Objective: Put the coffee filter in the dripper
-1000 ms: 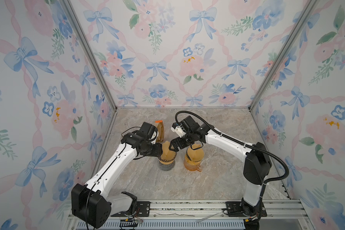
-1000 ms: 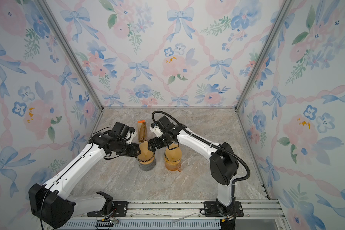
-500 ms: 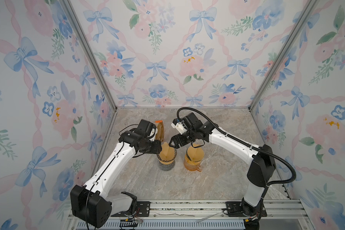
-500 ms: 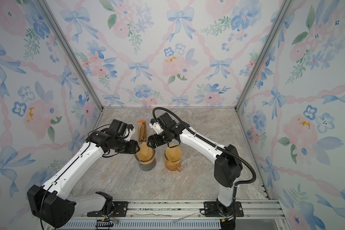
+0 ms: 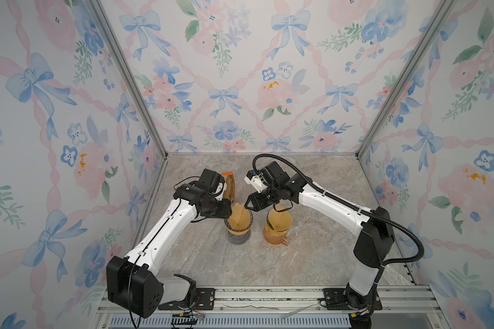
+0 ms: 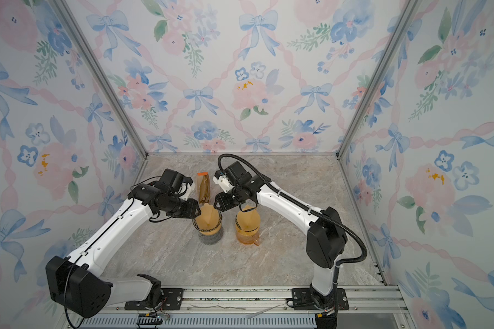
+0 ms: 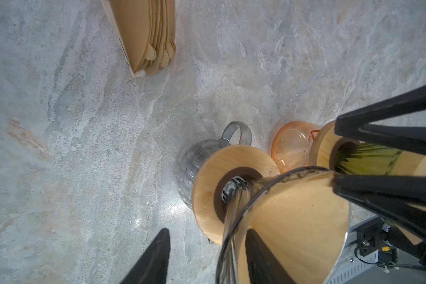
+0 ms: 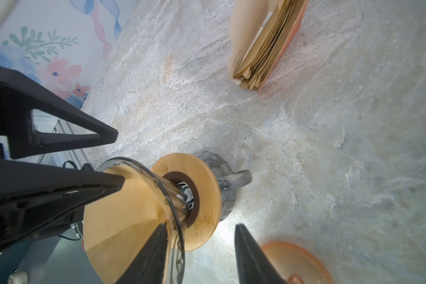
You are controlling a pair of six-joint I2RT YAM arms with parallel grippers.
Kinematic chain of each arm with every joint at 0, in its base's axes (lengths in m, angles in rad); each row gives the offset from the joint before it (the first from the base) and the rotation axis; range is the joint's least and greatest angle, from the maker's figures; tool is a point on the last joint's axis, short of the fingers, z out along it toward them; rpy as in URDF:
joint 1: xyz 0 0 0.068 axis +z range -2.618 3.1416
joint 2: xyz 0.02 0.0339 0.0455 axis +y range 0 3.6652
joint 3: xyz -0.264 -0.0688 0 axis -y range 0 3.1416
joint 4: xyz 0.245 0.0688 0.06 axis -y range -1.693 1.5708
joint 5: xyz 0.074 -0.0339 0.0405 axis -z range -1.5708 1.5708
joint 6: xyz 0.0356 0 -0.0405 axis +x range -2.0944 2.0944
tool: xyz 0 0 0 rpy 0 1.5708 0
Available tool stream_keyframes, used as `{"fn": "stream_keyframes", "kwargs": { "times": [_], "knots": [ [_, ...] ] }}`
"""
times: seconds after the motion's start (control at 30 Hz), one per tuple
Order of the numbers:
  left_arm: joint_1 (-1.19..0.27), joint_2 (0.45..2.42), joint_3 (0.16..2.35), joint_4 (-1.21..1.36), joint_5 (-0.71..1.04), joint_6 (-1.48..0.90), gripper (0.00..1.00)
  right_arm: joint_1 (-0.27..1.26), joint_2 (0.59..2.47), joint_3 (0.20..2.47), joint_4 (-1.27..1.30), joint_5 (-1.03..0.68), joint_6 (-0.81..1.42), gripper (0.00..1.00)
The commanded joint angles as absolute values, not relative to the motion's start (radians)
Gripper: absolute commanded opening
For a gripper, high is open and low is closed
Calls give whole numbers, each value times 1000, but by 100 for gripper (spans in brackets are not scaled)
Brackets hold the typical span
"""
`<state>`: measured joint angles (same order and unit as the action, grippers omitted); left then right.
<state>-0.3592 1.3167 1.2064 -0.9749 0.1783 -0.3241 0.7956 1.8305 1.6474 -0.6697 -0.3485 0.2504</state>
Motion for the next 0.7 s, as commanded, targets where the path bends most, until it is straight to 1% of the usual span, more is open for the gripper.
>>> {"fn": "stream_keyframes", "kwargs": {
  "times": [0.0,0.27,0.67],
  "knots": [
    [-350,1334,1233,-994,169,-305,52,805,1819,1672,-686,-356,252,43],
    [-339,1345,1235,-992,159,-303,52,811,1830,1674,-685,-359,252,36],
    [-333,1362,1229,-991,162,-296,52,818,1845,1692,-693,-352,247,33]
  ]
}}
